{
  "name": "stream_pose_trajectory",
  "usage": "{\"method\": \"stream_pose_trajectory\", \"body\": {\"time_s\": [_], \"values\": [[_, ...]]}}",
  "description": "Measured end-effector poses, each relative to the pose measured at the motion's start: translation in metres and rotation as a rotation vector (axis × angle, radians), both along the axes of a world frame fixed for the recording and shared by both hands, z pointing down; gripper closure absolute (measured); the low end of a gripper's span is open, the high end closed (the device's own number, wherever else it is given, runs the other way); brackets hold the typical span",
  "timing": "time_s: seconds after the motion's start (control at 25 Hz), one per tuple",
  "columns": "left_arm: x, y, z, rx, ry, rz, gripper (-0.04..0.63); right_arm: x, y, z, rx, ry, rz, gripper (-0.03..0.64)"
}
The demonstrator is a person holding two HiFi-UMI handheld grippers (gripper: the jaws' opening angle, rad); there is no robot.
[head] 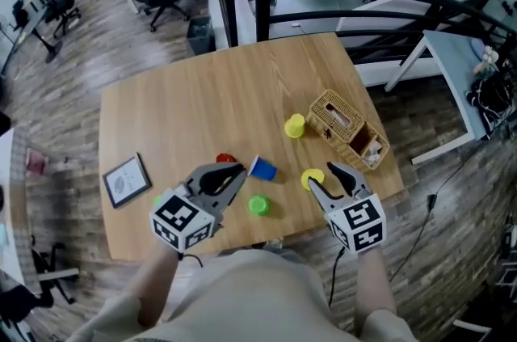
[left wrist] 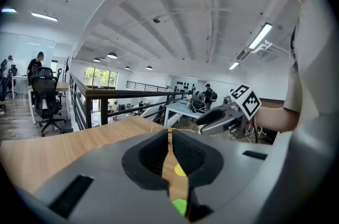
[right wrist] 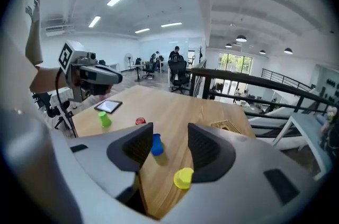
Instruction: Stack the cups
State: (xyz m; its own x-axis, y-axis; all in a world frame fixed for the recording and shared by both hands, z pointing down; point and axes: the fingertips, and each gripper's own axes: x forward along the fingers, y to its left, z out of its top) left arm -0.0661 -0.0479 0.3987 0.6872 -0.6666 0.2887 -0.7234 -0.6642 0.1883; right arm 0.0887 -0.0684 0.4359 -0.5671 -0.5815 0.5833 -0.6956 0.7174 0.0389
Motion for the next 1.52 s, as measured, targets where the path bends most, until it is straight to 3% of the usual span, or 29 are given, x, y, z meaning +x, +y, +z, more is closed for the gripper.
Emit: {"method": "stream_pose_trajectory", "body": {"time_s": [0.2, 0.32, 0.72, 1.16, 1.52], "values": [[-0.005, 0.007, -0.01, 0.005, 0.035, -0.034, 0.552, -0.004, 0.017, -0.031, 0.052, -0.125, 0.035, 0.407], [-0.005, 0.013, -0.012, 0.008, 0.036, -0.034, 0.552, -0.004, 0.027, -0.035, 0.047, -0.149, 0.034, 0.41], [-0.016, 0.021, -0.002, -0.005, 0.017, -0.062, 0.552, -0.036, 0.039, -0.008, -0.013, -0.046, -0.105, 0.41], [-0.051, 0.032, 0.035, -0.074, -0.05, -0.148, 0.552, -0.093, 0.057, 0.057, -0.191, 0.039, -0.283, 0.385], [-0.078, 0.045, 0.076, -0.154, -0.072, -0.207, 0.552, -0.118, 0.071, 0.14, -0.32, 0.124, -0.347, 0.373]]}}
